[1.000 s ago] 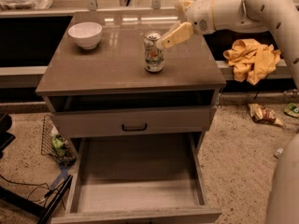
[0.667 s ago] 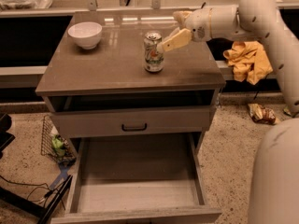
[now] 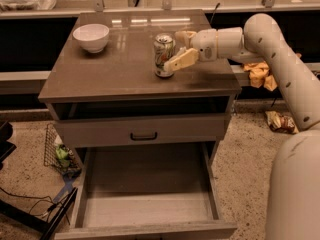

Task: Place 7up can into middle drawer

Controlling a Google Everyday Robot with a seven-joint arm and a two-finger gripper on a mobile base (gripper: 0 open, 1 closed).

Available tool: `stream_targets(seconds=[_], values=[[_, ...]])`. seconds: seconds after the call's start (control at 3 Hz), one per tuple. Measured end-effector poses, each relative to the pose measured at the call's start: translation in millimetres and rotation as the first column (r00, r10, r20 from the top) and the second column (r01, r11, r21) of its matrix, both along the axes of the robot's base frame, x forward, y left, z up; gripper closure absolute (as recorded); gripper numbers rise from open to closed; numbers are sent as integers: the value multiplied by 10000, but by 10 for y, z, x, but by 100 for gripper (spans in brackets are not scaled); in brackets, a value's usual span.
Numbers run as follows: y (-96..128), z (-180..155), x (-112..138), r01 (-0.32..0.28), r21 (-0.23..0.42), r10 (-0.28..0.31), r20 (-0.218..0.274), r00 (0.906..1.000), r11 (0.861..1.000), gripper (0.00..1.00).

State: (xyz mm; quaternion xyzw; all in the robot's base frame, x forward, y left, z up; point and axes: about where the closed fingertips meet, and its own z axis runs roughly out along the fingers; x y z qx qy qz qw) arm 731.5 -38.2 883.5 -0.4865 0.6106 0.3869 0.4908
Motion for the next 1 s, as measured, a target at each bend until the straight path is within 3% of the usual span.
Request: stream_targets(seconds=[0.33,1.0], values=[[219,27,-360,-598,312,589,290,9978,9977,18],[346,-42,-440,-865,333,859,181,9961,9957,64]])
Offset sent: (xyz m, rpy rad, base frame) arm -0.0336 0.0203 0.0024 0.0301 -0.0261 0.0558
